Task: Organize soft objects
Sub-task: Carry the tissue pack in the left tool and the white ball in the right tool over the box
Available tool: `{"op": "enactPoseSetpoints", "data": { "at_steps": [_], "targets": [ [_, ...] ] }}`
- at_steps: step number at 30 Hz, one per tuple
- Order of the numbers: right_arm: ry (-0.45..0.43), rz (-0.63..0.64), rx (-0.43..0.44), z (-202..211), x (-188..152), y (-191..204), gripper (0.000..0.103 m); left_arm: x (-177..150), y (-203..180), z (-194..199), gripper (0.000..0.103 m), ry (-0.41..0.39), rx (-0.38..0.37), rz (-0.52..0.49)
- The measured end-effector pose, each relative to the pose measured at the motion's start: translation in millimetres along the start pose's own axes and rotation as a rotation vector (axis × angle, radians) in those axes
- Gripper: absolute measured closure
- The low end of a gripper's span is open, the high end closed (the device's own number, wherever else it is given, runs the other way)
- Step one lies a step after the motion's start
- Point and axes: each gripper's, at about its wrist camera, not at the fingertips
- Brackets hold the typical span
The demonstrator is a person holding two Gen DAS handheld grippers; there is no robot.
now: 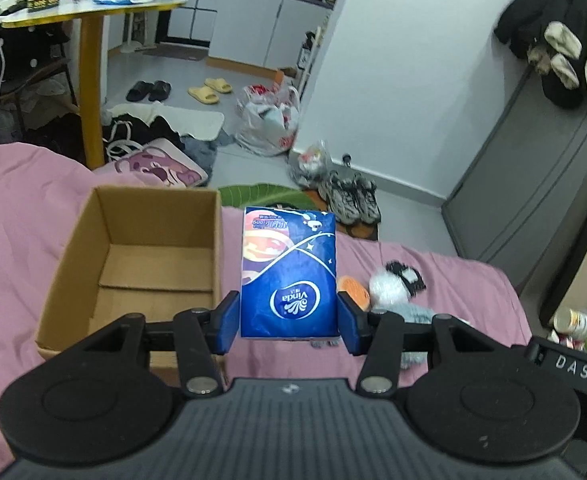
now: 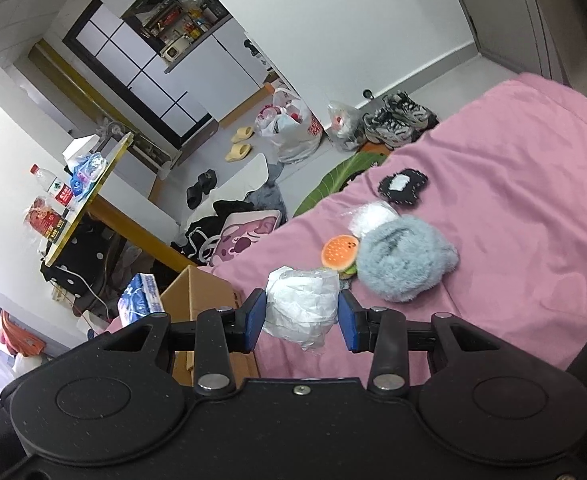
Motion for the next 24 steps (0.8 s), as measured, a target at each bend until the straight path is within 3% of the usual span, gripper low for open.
{"op": "enactPoseSetpoints", "data": {
  "at_steps": [14,24],
  "targets": [
    [-0.077,0.125,0.046,-2.8,5.5,50.7,0.064,31.1,29.6,7.8,0.054,-0.068,0.034,0.037],
    [-0.071,0.224,0.079,-20.8,-1.2,89.0,0.064,45.1,61.1,1.4,0.054,-0.077,0.119,0.037]
  ]
}}
Point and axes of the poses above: each gripper's, at about its wrist camera, not at the fingertips, and z roughly against the way its jaws point, y to its left, x to its top, and after that the axes turned 6 degrees about -y, right-handed
